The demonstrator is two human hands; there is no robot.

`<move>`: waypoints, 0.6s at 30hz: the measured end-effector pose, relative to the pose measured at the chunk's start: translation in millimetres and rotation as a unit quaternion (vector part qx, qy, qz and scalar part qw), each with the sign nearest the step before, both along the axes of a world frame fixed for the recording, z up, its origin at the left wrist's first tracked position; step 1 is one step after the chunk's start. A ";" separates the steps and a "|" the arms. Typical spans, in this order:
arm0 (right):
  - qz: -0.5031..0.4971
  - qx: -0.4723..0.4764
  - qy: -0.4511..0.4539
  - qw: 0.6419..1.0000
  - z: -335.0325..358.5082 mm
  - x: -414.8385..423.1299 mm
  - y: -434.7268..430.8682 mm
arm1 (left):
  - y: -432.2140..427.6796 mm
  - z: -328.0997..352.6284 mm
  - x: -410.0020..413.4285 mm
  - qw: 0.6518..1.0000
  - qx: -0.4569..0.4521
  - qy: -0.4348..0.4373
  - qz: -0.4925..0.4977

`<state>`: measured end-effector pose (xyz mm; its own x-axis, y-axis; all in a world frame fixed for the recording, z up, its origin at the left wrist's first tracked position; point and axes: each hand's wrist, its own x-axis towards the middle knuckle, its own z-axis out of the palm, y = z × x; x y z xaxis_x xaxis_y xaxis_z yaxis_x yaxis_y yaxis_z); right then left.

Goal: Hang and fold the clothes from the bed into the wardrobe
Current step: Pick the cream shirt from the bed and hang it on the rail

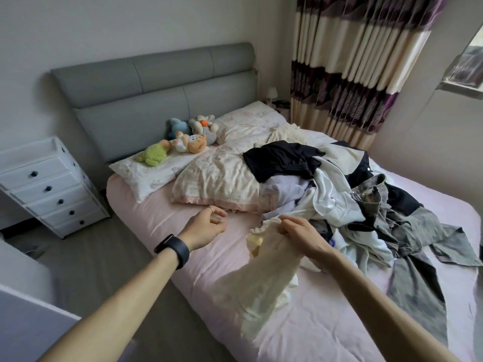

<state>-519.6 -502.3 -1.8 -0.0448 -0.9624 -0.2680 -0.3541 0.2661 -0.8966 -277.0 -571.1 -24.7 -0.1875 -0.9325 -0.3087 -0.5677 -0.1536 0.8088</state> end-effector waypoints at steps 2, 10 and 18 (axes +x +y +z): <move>0.064 -0.039 0.025 0.997 24.6 -6.7 -7.1 | -9.4 -5.5 4.6 0.997 -0.014 -0.057 -0.055; 0.131 -0.112 -0.046 0.984 104.5 -2.4 -35.8 | -9.5 -38.4 -24.2 0.963 -0.029 -0.156 -0.216; 0.029 -0.173 0.092 0.980 109.6 -33.4 -59.8 | -6.3 -33.9 54.7 0.992 -0.112 -0.058 -0.030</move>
